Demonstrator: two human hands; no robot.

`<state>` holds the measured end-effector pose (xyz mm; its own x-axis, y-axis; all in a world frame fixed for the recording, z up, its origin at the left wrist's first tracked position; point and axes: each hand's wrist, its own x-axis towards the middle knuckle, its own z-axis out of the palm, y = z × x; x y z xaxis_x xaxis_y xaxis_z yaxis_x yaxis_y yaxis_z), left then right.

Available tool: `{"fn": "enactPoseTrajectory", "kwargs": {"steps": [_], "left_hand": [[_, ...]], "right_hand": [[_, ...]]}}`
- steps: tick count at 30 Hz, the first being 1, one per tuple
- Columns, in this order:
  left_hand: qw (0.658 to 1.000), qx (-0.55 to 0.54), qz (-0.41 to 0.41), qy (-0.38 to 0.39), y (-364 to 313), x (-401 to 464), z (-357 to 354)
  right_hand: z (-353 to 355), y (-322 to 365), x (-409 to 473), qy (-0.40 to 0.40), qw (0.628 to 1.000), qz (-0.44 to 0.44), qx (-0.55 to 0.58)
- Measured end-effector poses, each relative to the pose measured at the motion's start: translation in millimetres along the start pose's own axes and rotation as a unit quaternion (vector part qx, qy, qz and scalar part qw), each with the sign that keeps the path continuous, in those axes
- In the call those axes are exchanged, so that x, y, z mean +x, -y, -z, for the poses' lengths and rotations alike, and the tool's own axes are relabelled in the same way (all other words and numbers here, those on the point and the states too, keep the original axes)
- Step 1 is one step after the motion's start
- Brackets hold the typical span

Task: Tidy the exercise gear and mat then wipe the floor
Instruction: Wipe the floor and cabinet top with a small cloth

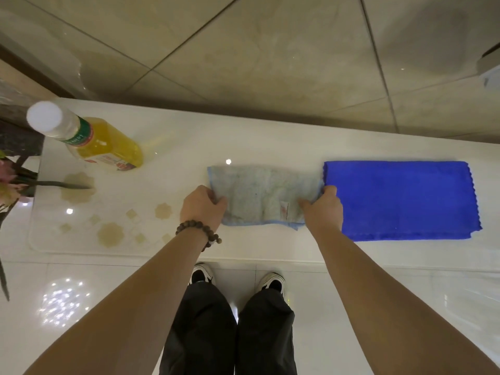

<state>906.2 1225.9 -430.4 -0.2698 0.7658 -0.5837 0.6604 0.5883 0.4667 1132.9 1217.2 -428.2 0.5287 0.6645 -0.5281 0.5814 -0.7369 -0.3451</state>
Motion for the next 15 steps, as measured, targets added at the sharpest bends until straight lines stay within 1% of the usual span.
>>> {"fn": "enactPoseTrajectory", "kwargs": {"steps": [4,5,7,8,10,12,15], "left_hand": [[0.996,-0.029,-0.019,-0.078,4.8,1.1,11.0],[0.995,-0.03,-0.022,-0.088,7.2,2.1,13.8],[0.995,-0.023,-0.019,-0.097,11.7,3.1,17.2],[0.995,-0.02,-0.014,-0.1,13.3,3.3,18.1],[0.995,-0.017,-0.011,-0.098,15.6,5.7,18.2],[0.995,-0.009,-0.019,-0.093,16.2,8.5,18.6],[0.993,-0.011,-0.022,-0.113,19.5,15.2,19.4]], "right_hand": [[2.0,2.8,-0.8,-0.048,0.992,0.105,0.041],[2.0,2.4,-1.3,-0.058,0.992,0.11,0.036],[-0.1,-1.8,-1.7,-0.064,0.994,0.084,0.0],[-1.1,-4.8,-1.8,-0.062,0.996,0.065,-0.019],[-2.7,-8.8,-1.0,-0.046,0.998,0.042,-0.017],[-4.4,-10.8,0.4,-0.033,0.998,0.058,-0.008],[-5.5,-15.0,2.3,-0.059,0.994,0.095,-0.02]]}}
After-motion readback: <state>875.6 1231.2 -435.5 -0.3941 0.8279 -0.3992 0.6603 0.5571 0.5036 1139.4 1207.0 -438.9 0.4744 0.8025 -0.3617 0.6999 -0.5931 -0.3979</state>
